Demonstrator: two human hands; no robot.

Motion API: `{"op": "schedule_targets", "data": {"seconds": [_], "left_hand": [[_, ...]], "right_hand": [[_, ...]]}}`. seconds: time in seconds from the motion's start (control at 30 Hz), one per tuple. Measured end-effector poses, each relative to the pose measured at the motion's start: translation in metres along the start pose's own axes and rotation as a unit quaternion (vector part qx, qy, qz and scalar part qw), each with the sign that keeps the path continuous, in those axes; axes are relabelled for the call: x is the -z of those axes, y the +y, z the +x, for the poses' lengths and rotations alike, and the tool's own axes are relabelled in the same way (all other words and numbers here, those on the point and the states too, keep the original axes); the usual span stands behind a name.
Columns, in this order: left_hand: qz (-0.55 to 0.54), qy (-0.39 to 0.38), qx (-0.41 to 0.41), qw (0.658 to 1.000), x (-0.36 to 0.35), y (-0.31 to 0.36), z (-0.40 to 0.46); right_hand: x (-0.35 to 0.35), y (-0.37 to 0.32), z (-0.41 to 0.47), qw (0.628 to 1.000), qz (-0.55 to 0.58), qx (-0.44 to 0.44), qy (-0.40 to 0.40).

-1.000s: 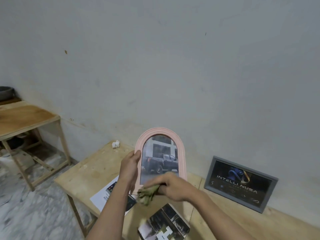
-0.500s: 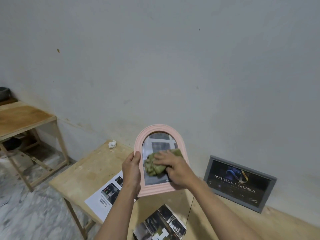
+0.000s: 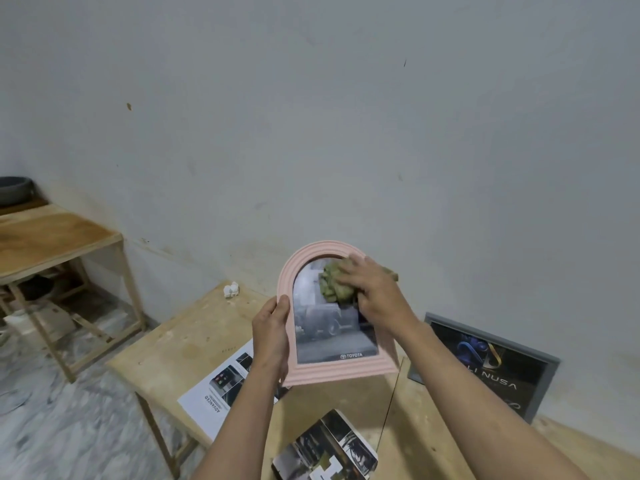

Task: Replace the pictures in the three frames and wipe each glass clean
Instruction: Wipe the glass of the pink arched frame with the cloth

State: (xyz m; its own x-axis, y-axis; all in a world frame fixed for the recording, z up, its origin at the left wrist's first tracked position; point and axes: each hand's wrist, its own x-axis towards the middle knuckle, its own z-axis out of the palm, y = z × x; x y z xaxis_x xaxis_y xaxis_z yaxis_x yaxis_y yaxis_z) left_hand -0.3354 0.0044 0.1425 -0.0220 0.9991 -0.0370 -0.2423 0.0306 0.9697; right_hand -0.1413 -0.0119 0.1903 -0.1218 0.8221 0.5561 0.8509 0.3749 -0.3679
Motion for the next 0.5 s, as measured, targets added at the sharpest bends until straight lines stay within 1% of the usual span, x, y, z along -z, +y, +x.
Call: {"op": "schedule_targets", "data": {"seconds": [0.03, 0.1, 0.2, 0.27, 0.4, 0.5], "left_hand": [[-0.016, 0.017, 0.001, 1.000, 0.003, 0.003, 0.000], [-0.038, 0.044, 0.005, 0.998, 0.012, 0.003, 0.001], [-0.050, 0.066, 0.016, 0.996, 0.025, -0.005, -0.001], [-0.057, 0.071, 0.017, 0.996, 0.030, -0.008, -0.002], [-0.043, 0.080, 0.034, 0.995, 0.027, -0.015, -0.007], [-0.011, 0.077, 0.039, 0.996, 0.020, -0.021, -0.012]], "right_hand": [[-0.010, 0.001, -0.011, 0.999, -0.008, 0.007, -0.037], [-0.027, 0.000, -0.039, 0.998, 0.007, -0.005, -0.066], [-0.046, -0.005, -0.078, 0.996, 0.043, -0.027, -0.069], [-0.054, -0.012, -0.098, 0.992, 0.070, -0.068, -0.077], [-0.065, -0.035, -0.122, 0.982, 0.104, -0.145, -0.068], [-0.080, -0.065, -0.126, 0.976, 0.122, -0.160, -0.079]]}}
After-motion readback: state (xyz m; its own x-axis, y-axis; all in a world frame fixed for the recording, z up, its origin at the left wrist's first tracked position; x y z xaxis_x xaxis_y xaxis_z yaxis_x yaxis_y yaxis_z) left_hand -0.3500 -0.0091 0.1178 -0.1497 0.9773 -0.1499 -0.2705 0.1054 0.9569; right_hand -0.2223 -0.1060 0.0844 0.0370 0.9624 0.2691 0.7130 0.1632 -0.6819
